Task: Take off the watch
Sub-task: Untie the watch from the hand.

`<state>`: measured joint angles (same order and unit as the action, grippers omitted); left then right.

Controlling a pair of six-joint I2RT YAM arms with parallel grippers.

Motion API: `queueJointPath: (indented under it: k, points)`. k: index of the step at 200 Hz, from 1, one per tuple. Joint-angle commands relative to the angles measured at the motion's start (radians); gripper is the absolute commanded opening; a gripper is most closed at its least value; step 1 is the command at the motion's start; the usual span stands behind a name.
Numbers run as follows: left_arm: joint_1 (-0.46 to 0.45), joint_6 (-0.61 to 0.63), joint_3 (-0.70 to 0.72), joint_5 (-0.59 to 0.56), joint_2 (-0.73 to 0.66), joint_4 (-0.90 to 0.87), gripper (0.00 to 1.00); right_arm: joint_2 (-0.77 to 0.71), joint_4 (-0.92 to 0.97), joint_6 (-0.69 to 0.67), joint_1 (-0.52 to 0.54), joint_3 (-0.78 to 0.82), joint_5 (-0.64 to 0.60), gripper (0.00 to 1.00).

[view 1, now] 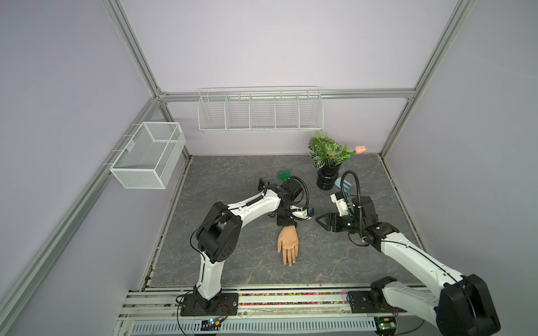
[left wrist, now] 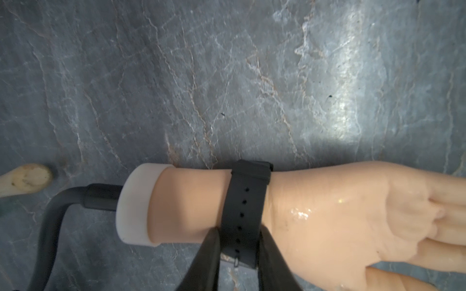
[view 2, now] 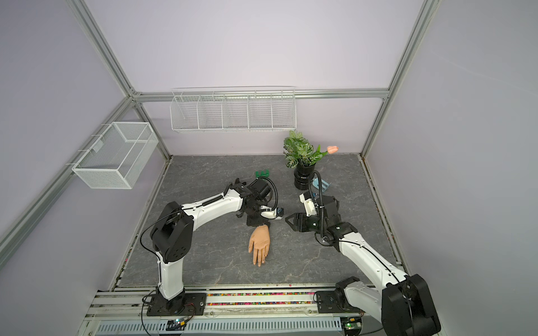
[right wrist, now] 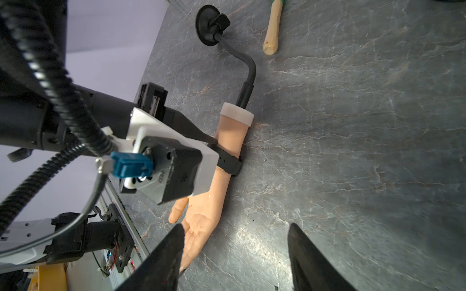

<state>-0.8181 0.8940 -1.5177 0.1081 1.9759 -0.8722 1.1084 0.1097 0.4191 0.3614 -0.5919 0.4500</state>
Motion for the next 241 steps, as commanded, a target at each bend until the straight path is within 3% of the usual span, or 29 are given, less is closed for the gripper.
queueJointPath:
  k: [1, 42, 85, 155, 198, 241]
  points:
    - [-0.003, 0.019, -0.004, 0.026, 0.022, -0.021, 0.24, -0.008, -0.061, 0.054, -0.002, 0.038, -0.002, 0.67]
    - [-0.004, -0.092, 0.121, 0.060, -0.068, 0.145, 0.21, 0.077, -0.337, 0.199, 0.005, 0.145, 0.005, 0.66]
    - [-0.004, -0.270, 0.340, 0.070, -0.204, 0.436, 0.20, 0.282, -0.553, 0.286, 0.104, 0.146, 0.030, 0.64]
    - [-0.004, -0.338, 0.409, 0.065, -0.230, 0.519, 0.20, 0.566, -0.799, 0.406, 0.183, 0.092, 0.014, 0.59]
    - [-0.004, -0.352, 0.420, 0.073, -0.256, 0.538, 0.20, 0.618, -0.811, 0.462, 0.182, 0.107, -0.081, 0.50]
    - [-0.003, -0.375, 0.469, 0.067, -0.303, 0.577, 0.20, 0.591, -0.701, 0.439, 0.182, 0.089, -0.136, 0.43]
